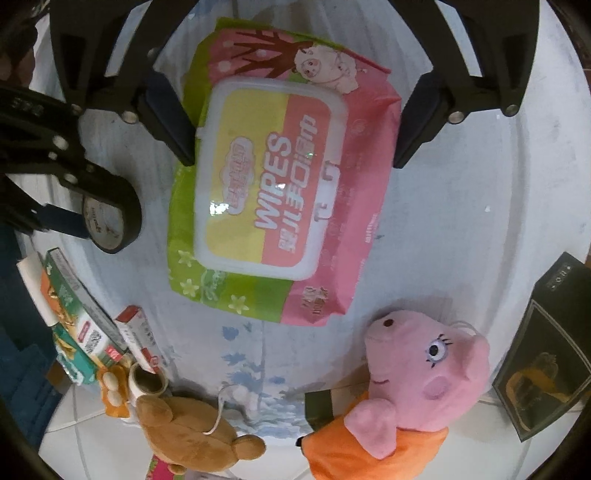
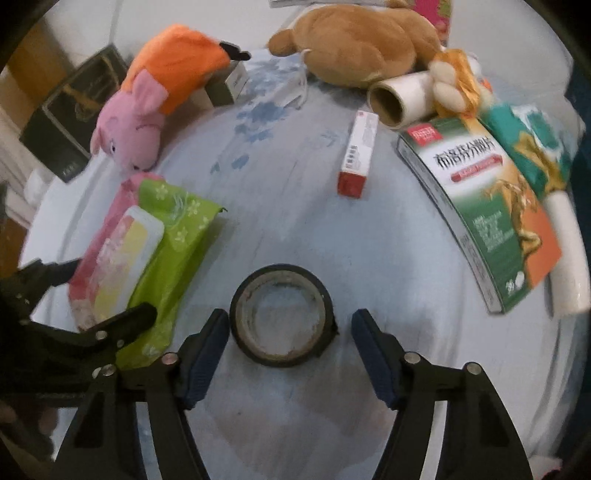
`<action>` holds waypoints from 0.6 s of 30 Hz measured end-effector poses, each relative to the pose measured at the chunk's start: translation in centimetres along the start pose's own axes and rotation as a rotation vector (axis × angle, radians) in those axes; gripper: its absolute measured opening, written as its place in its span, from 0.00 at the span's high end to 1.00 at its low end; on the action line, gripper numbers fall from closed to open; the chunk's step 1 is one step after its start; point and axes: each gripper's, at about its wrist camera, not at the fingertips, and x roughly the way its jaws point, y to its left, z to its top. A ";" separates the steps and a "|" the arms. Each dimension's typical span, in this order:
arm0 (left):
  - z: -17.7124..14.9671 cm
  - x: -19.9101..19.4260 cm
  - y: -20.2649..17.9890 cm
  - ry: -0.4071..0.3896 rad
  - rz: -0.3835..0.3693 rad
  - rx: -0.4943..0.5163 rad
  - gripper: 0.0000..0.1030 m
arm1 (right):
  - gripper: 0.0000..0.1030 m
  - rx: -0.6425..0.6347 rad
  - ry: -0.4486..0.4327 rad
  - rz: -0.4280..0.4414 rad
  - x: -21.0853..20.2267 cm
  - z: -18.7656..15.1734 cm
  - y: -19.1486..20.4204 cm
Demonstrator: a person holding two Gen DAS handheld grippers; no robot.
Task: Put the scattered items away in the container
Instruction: 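Grasp the WIPES pack with the left tool while the right tool grasps the tape roll, then carry the WIPES pack and tape roll into the blue crate and release both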
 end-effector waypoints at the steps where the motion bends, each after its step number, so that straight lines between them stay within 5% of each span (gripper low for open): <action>1: -0.1 -0.2 0.0 -0.006 -0.001 -0.003 0.12 | 0.43 -0.008 0.002 -0.004 -0.1 0.1 0.2; 10: -1.4 -4.0 -0.8 -0.034 0.032 -0.002 0.24 | 0.44 -0.014 -0.064 -0.029 -5.4 -0.1 0.7; 18: -4.5 -12.2 -1.9 -0.166 0.063 -0.027 0.25 | 0.44 -0.048 -0.163 -0.009 -12.7 -3.3 2.1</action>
